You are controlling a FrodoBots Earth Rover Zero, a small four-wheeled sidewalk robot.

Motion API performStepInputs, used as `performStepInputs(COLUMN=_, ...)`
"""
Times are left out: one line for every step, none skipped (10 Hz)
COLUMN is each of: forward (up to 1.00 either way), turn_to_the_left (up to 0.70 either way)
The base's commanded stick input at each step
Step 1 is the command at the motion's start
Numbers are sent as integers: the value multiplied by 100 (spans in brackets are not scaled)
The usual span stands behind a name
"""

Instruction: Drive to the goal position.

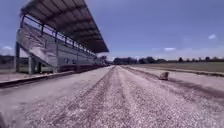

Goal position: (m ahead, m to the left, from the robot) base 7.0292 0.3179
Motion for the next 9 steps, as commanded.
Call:
performStepInputs(forward=100, turn_to_the_left=0)
performStepInputs(forward=100, turn_to_the_left=0)
performStepInputs(forward=100, turn_to_the_left=0)
performStepInputs(forward=100, turn_to_the_left=0)
performStepInputs(forward=100, turn_to_the_left=0)
performStepInputs(forward=100, turn_to_the_left=0)
performStepInputs(forward=100, turn_to_the_left=0)
performStepInputs(forward=100, turn_to_the_left=0)
performStepInputs(forward=100, turn_to_the_left=0)
